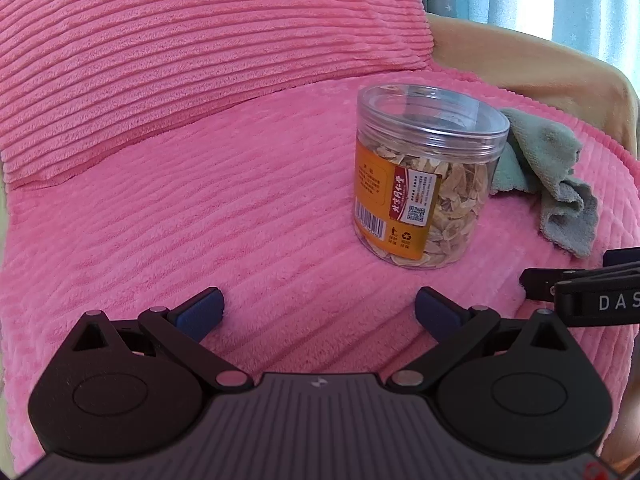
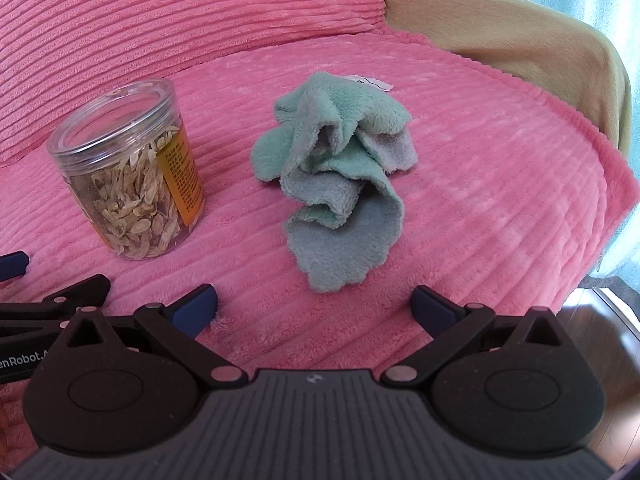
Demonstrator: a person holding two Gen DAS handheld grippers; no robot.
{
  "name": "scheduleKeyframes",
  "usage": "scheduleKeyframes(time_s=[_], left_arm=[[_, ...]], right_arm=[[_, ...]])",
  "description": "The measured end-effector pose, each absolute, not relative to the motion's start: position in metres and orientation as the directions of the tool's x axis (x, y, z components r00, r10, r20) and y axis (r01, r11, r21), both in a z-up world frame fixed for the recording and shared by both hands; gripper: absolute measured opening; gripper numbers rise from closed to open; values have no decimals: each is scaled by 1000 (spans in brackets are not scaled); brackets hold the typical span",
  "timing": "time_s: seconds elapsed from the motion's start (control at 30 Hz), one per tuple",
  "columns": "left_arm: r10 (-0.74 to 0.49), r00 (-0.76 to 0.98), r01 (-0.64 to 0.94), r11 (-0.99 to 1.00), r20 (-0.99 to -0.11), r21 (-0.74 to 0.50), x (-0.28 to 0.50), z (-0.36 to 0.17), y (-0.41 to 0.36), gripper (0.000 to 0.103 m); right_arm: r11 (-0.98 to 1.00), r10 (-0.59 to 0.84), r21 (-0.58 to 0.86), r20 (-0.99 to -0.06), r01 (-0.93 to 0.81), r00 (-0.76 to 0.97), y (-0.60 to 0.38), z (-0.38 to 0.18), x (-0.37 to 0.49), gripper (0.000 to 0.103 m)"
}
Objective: Clean container
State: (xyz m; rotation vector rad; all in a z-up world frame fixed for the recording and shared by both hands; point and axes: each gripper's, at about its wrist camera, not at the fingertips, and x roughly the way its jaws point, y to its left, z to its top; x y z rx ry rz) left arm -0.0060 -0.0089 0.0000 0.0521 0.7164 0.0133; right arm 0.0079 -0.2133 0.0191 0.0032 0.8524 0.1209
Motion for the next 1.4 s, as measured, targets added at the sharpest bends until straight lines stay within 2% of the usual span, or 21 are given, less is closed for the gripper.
scheduleKeyframes(time_s=[0.63,0.9,1.4], left_arm=[[0,778,57,996,-628,71,-5,7,-16,102],[-48,797,125,989,-603,85,-4,10,-24,102],[-150,833,230,970,-532,86,16,13,-42,102]], right_arm=[[994,107,56,-749,-98,654,-210,19,6,102],[996,88,46,-728,-80,680,-214,23,8,102],[986,169,89,-572,-144,802,-236,54,25,102]])
